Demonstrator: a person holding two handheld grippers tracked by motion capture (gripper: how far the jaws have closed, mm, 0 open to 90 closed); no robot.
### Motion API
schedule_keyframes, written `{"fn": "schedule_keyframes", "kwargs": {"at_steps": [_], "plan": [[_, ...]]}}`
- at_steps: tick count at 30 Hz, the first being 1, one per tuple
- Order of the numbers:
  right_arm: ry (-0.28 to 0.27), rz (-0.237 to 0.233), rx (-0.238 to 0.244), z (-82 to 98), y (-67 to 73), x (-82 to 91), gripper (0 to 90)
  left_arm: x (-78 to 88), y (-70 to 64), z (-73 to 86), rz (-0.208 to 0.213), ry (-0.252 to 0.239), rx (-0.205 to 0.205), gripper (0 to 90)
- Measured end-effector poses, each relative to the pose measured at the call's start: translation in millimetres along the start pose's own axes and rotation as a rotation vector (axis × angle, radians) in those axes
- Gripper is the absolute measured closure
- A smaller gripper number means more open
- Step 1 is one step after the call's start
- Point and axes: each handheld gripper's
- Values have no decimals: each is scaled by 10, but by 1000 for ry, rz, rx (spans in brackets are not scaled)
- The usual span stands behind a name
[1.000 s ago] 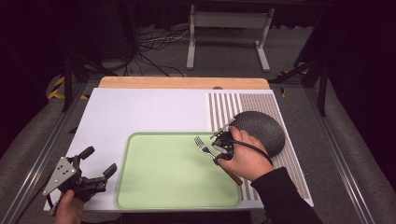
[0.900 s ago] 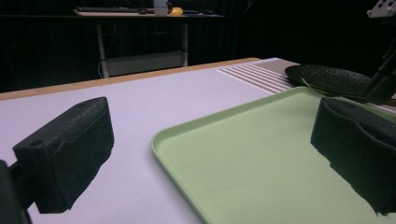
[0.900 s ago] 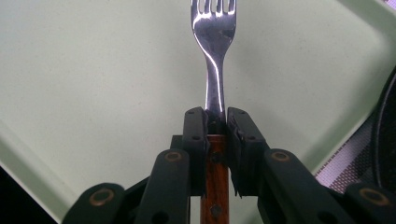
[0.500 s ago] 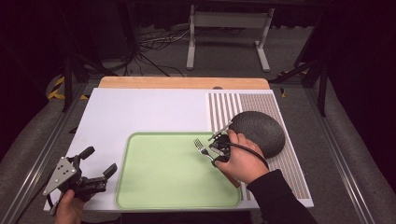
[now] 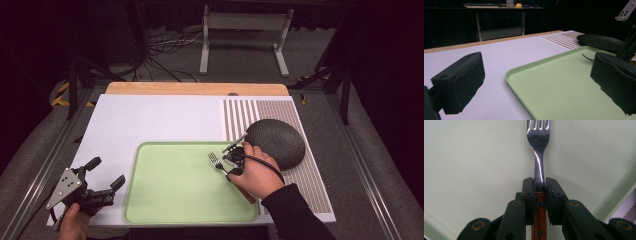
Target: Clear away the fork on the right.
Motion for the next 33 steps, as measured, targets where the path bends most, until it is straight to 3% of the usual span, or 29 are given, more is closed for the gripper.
{"fn": "schedule_keyframes", "kwargs": {"at_steps": [17, 21, 26, 28, 31, 33], "plan": [[25, -26, -23, 7, -8, -76, 778, -2, -2, 0, 3, -1, 0, 0], [5, -40, -19, 8, -1, -60, 703, -4, -5, 1, 5, -1, 0, 0], [-46, -56, 17, 0, 24, -8, 559, -5, -7, 2, 7, -1, 0, 0], [-87, -49, 63, -5, 32, 8, 504, -4, -10, 1, 9, 1, -2, 0], [-179, -58, 151, -27, 57, 26, 350, -5, -8, 1, 9, 1, -1, 0], [-214, -71, 183, -42, 60, 37, 331, -5, -7, 1, 9, 0, -1, 0]]}}
Point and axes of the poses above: each handheld gripper's, and its own axes: x roughly backward along the jaws, z roughly out of its underside, y roughly to its left, and after that the axes turned 1 degree about y, right-handed
